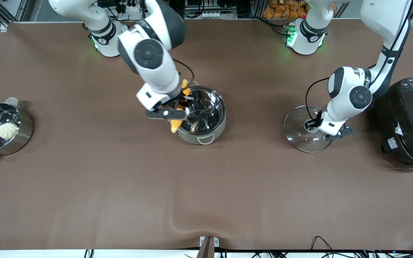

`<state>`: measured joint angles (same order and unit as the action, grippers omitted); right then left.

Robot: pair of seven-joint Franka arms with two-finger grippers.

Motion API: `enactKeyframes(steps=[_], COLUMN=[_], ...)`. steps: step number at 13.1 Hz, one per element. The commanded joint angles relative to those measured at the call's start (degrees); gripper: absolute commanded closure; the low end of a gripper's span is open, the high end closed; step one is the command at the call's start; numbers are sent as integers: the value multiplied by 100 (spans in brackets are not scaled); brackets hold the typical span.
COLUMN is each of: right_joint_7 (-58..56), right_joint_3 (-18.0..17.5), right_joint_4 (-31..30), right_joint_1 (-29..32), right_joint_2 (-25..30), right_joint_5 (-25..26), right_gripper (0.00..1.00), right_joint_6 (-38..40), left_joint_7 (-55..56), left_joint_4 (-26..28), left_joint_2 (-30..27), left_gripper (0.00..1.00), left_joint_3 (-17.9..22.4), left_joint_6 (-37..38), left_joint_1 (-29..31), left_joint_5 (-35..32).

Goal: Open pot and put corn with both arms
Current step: 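Set the lid on the table while the right gripper carries corn over pot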

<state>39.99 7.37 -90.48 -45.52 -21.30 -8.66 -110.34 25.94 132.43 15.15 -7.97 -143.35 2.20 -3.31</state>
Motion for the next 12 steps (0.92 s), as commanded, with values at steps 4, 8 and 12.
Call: enactKeyframes(steps=[4, 8, 12], right_joint_7=[605, 869, 870], right_joint_3=[63, 63, 54], right_joint_4=[-146, -146, -163], right_joint_1=[-510, -704, -783], right_joint_2=[-576, -771, -806], right_joint_5=[391, 532, 541], right_gripper=[73, 71, 34], right_joint_6=[-812, -1050, -1094], left_joint_7=[-98, -124, -142], left_joint_4=[-794, -2385, -3659], left_joint_2=[-951, -970, -996], left_gripper=[0, 0, 0], left_joint_3=[-64, -20, -29], left_joint_6=[857, 2834, 4408], left_joint_1=[97, 105, 97], left_joint_5=[32, 32, 41])
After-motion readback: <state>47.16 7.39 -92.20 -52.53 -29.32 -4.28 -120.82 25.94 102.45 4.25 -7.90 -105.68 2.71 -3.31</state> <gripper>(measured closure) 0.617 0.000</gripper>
